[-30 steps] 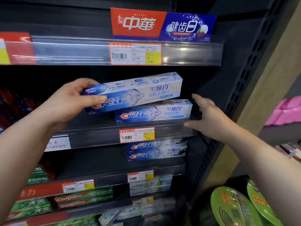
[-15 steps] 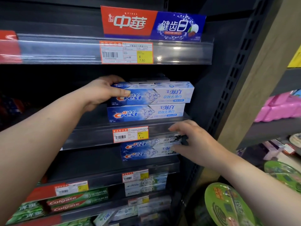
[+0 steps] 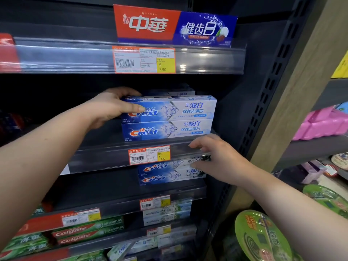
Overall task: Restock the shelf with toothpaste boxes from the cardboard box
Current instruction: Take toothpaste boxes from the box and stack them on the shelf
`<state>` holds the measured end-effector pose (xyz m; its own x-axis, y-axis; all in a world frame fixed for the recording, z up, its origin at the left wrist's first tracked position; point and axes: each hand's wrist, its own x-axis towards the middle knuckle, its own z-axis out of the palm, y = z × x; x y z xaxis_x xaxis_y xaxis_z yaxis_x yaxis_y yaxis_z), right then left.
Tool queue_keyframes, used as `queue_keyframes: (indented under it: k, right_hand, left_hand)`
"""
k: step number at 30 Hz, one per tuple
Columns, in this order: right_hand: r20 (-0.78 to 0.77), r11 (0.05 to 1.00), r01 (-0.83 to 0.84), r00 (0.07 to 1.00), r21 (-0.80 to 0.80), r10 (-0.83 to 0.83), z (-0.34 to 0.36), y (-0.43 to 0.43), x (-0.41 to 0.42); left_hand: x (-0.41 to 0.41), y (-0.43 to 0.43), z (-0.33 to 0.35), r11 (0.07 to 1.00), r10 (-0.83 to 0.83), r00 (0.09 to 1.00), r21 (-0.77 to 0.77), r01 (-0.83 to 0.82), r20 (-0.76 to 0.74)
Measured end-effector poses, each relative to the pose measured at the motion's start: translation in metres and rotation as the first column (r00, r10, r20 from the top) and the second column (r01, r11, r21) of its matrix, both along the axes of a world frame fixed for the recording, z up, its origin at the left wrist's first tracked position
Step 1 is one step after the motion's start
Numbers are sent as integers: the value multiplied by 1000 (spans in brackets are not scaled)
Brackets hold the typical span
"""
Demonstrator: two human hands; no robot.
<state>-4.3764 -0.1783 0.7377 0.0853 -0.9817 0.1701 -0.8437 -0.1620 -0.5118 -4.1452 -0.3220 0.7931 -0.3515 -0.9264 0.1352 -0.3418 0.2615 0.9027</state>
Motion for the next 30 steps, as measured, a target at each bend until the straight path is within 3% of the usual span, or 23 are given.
queue_keyframes:
  k: [11, 14, 17, 19, 24, 27, 30]
  right_hand:
    - [18, 1000, -21, 1000, -7, 21, 7, 6, -2]
    - [49, 999, -29, 998, -12, 30, 11, 11, -6]
    - [79, 998, -64, 995, -16, 65, 11, 15, -8]
    - [110, 994, -106, 988, 2, 105, 9, 16, -4]
    - [146, 973, -228, 964, 29, 222, -5, 17, 32]
    - [131, 951, -302, 947, 58, 293, -13, 20, 65]
    - [113, 920, -381, 922, 91, 371, -20, 26, 104]
  left_hand:
    - [5, 9, -5, 989, 114, 988, -77, -122, -101]
    - [12, 27, -8, 956, 251, 959, -123, -267, -128]
    - [25, 56, -17, 858, 452, 886, -219, -464, -107]
    - [35, 83, -26, 831, 500, 861, -230, -506, -88]
    - [66, 157, -66, 878, 479, 856, -106, -468, 191]
    - [96, 196, -85, 850, 508, 768, -81, -521, 391]
    - [133, 234, -101, 806, 551, 689, -87, -585, 470]
